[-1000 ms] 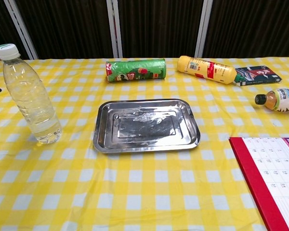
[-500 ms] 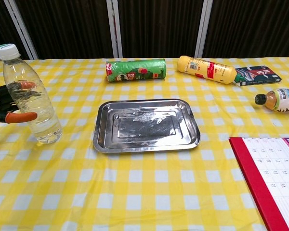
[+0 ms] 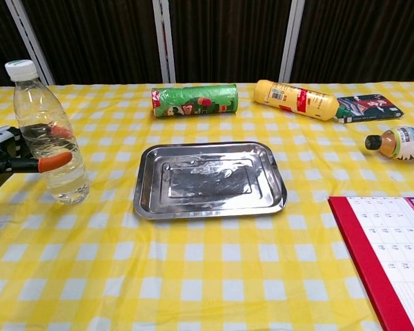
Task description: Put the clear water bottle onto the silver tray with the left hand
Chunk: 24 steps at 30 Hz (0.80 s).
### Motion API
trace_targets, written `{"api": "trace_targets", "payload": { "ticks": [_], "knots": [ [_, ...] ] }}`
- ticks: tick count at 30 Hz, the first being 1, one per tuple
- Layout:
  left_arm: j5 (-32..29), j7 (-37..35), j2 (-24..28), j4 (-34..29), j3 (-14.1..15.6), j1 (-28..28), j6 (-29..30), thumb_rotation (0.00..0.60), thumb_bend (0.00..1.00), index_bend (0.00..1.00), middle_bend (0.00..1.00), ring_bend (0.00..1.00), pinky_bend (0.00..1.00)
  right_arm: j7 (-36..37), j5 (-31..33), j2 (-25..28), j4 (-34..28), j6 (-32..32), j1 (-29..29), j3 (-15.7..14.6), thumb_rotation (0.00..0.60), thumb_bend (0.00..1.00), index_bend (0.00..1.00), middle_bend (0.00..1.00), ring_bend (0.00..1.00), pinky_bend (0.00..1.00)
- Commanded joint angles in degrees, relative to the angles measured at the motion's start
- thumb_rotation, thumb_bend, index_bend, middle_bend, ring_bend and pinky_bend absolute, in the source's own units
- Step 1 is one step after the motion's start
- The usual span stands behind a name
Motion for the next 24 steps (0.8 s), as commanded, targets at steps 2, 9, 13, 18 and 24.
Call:
{"api": "trace_targets", "payload": {
  "ticks": [2, 9, 13, 18, 24],
  "knots": [
    [-0.3, -0.1, -0.9, 0.3, -0.9, -0.5, 0.6, 0.6, 0.41, 0.46, 0.47, 0.09, 0.07, 0.4, -0.1, 0.1, 0.1, 0.0, -0.1, -0.2, 0.6, 0.16, 0.13, 0.07, 0.0, 0.01],
    [-1.3, 1.6, -2.5, 0.5, -2.2, -1.0, 1.5, 0.6, 0.46, 0.55, 0.56, 0.16, 0.11, 0.7, -0.3, 0.1, 0.1, 0.0, -0.1, -0.3, 0.6, 0.16, 0.14, 0.07, 0.0, 0.0],
    [-1.1, 1.6, -2.7, -0.2, -2.4, -1.1, 2.0, 0.6, 0.46, 0.57, 0.58, 0.18, 0.11, 0.8, -0.3, 0.1, 0.1, -0.2, -0.1, -0.4, 0.6, 0.16, 0.14, 0.07, 0.0, 0.01],
    [0.3, 1.6, -0.6, -5.0, -2.7, -0.9, 3.4, 0.6, 0.45, 0.57, 0.58, 0.18, 0.11, 1.1, 0.0, 0.2, 0.2, -0.2, -0.1, -0.3, 0.6, 0.16, 0.14, 0.07, 0.0, 0.01],
    [1.7, 6.7, 3.1, -14.9, -3.0, -0.9, 5.2, 0.6, 0.44, 0.57, 0.58, 0.18, 0.11, 0.9, 0.1, 0.1, 0.3, -0.4, 0.0, -0.2, 0.6, 0.16, 0.14, 0.07, 0.0, 0.0]
  ]
}}
